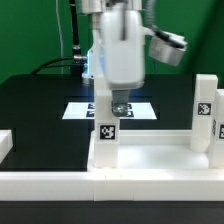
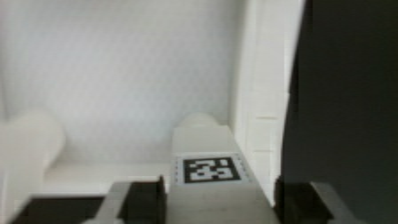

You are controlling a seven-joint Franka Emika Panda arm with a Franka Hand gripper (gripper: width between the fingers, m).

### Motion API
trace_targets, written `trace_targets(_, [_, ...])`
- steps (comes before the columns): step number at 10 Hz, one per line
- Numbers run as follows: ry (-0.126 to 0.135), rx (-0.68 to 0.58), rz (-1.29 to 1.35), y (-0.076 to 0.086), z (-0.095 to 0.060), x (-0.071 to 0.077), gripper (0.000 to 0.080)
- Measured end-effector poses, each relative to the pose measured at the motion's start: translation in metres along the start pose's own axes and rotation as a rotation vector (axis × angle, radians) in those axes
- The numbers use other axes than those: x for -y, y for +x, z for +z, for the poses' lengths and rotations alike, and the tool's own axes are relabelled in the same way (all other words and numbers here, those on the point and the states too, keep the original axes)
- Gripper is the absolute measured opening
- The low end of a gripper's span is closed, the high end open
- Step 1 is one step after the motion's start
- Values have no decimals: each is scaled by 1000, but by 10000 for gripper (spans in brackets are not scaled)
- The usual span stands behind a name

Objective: Assemble desk

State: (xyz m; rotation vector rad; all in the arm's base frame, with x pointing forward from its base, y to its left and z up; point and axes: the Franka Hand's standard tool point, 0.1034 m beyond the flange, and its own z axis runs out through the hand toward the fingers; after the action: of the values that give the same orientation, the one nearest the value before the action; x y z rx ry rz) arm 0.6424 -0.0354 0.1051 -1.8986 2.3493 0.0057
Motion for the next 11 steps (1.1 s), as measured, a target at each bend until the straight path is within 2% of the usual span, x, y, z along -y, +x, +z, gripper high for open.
trace_targets(2, [16, -2, 266, 0, 0, 4, 293])
trace_targets(3, [24, -5, 318, 0, 0, 4, 293])
trace_targets(4, [23, -5, 322, 0, 1, 4, 368])
trace_targets(5, [23, -6, 316, 0, 1, 4, 368])
trace_targets(6, [27, -14, 199, 2, 0, 4, 504])
trace_targets(7, [30, -16, -26, 2, -2, 1, 616])
trace_targets(9, [40, -12, -318, 0, -9, -1, 643])
trace_targets(11, [35, -17, -402, 1, -6, -2, 648])
